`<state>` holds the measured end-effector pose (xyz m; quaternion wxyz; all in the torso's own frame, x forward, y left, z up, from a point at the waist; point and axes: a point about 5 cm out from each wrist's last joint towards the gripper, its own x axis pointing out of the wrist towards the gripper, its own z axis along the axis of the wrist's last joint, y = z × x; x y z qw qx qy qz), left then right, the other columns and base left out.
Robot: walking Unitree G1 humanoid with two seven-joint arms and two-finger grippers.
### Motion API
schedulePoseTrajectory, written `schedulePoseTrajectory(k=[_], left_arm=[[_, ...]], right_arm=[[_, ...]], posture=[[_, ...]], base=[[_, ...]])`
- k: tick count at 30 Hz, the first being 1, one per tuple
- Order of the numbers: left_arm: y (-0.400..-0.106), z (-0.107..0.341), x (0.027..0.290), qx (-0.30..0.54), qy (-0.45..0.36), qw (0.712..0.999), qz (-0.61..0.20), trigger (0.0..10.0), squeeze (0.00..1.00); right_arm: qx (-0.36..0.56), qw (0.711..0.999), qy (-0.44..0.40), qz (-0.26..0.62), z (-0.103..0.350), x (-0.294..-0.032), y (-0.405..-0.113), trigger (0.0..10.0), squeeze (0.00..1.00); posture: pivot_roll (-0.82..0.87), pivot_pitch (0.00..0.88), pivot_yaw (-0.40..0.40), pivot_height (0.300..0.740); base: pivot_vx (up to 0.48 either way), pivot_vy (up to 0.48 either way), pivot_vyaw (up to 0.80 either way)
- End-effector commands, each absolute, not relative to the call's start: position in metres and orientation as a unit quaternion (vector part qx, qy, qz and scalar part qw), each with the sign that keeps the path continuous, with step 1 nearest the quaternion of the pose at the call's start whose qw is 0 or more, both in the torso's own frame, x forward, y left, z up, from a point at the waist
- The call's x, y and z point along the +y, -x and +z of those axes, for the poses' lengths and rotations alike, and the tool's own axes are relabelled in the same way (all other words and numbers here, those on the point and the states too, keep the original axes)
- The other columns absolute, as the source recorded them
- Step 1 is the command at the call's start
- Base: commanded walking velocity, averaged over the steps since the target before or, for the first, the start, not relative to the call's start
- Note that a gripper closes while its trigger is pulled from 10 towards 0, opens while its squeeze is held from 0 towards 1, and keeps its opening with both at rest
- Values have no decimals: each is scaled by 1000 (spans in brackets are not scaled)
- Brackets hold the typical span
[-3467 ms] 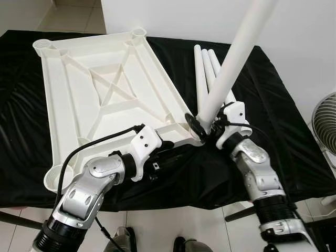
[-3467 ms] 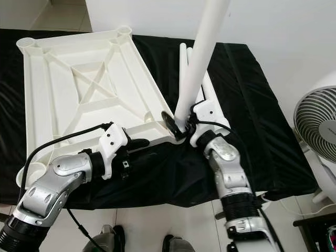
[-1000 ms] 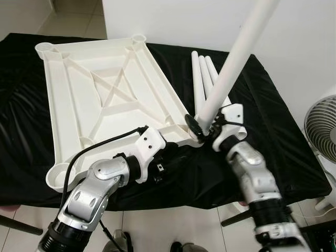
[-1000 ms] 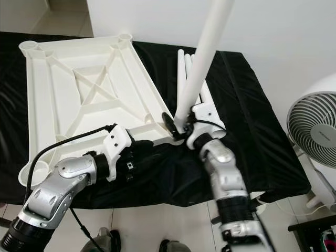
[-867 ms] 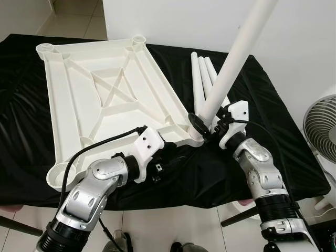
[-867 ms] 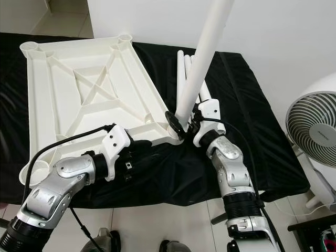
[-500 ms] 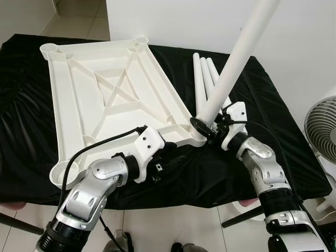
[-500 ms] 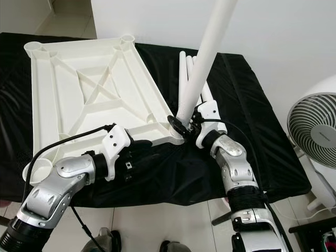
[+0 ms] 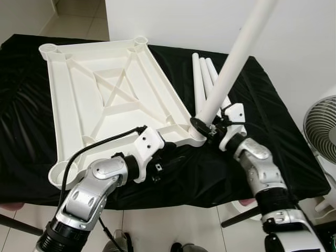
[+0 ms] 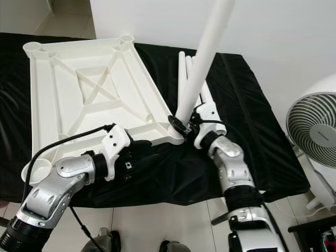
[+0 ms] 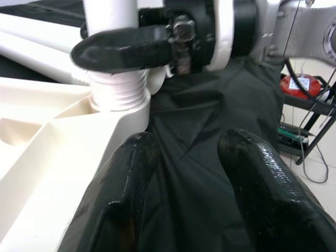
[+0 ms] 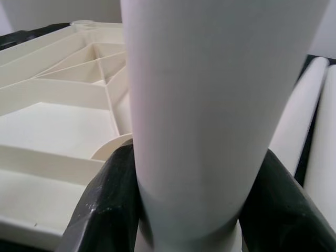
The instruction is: Building children table
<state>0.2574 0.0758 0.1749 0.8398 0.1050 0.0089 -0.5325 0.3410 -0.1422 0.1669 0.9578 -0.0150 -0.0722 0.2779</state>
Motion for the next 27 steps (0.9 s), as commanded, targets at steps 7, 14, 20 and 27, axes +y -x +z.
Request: schedulePoseTrajectory(k=[7,14,20,27], left_arm=[[-255,175,71,7,-102,842,-530,10000,0],[-255,174,71,8,-101,840,-532,10000,0],[-253,174,69,8,-98,840,-533,10000,0],[-253,173,68,9,-97,839,-535,10000,0]], right_arm=[[-40,987,-22,153,155,-133,-336,10000,0],[-38,998,-39,27,156,-123,-332,10000,0],[-32,998,-61,-12,156,-113,-327,10000,0],[-35,996,-69,40,157,-106,-324,10000,1000]], posture=[[47,135,-61,740],[47,136,-62,740],[47,135,-63,740],[46,127,-67,740]], base=[[0,0,0],[0,0,0],[0,0,0],[0,0,0]])
